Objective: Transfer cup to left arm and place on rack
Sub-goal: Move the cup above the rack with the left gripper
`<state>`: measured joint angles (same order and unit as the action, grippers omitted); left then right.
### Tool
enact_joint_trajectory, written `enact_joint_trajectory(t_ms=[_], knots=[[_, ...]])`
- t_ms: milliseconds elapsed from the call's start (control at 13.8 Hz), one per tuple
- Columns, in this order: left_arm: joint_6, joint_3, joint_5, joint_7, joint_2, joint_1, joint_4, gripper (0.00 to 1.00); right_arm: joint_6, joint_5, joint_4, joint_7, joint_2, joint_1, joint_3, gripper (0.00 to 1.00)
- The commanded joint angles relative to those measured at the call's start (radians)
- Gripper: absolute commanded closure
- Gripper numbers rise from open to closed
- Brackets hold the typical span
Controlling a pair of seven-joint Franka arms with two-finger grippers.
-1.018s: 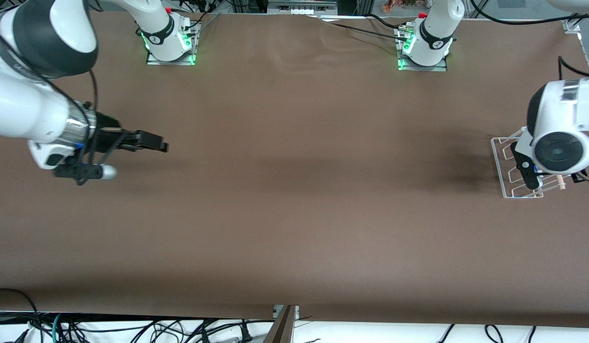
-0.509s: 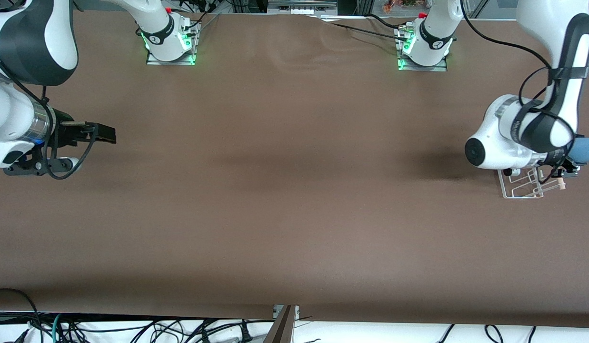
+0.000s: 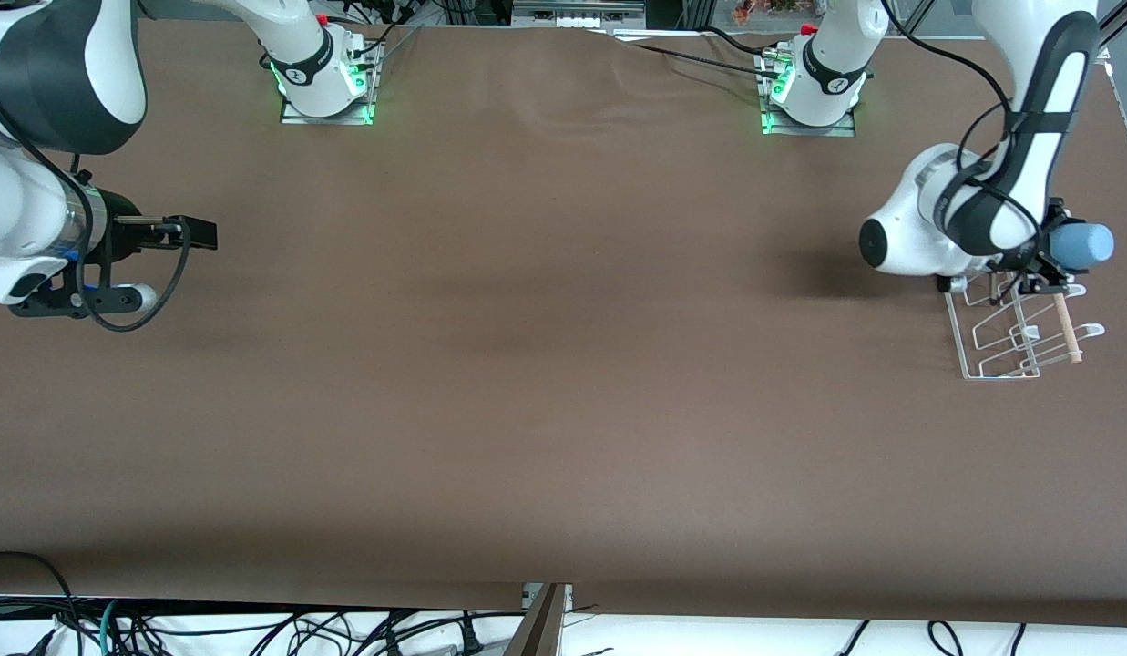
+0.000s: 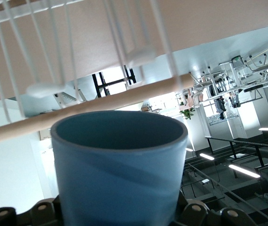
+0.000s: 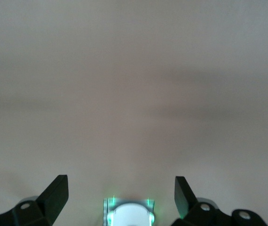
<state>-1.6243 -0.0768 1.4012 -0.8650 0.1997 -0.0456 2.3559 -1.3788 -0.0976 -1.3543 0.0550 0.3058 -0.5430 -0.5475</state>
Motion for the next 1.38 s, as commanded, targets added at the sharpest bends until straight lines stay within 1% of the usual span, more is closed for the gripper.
enact_joint_trajectory(t_ms=[0,73,145,582,727,1018,1309], knots=[[0.018,-0.037,0.038,0.067,-0.054,-0.016,0.095,1.00,-0.042,0.006,0.076,-0.009,-0.001,0.011,0.000,0.00],[0.017,-0.040,0.039,0.092,-0.054,-0.016,0.114,1.00,-0.043,0.034,0.081,-0.009,0.003,0.012,0.000,0.00],[0.017,-0.040,0.045,0.104,-0.052,-0.016,0.121,1.00,-0.039,0.042,0.081,-0.007,0.003,0.015,-0.012,0.00],[-0.009,-0.040,0.116,0.107,-0.046,-0.056,0.129,1.00,-0.028,0.039,0.077,-0.007,-0.014,0.009,-0.008,0.00],[-0.028,-0.040,0.139,0.132,-0.028,-0.059,0.129,1.00,-0.016,0.053,0.077,-0.023,-0.014,-0.002,-0.005,0.00],[-0.029,-0.040,0.147,0.222,0.027,-0.060,0.126,1.00,0.001,0.041,0.069,-0.015,-0.017,0.008,-0.020,0.00],[-0.029,-0.040,0.156,0.287,0.078,-0.060,0.114,1.00,-0.034,0.013,0.061,-0.017,-0.023,-0.002,-0.025,0.00]])
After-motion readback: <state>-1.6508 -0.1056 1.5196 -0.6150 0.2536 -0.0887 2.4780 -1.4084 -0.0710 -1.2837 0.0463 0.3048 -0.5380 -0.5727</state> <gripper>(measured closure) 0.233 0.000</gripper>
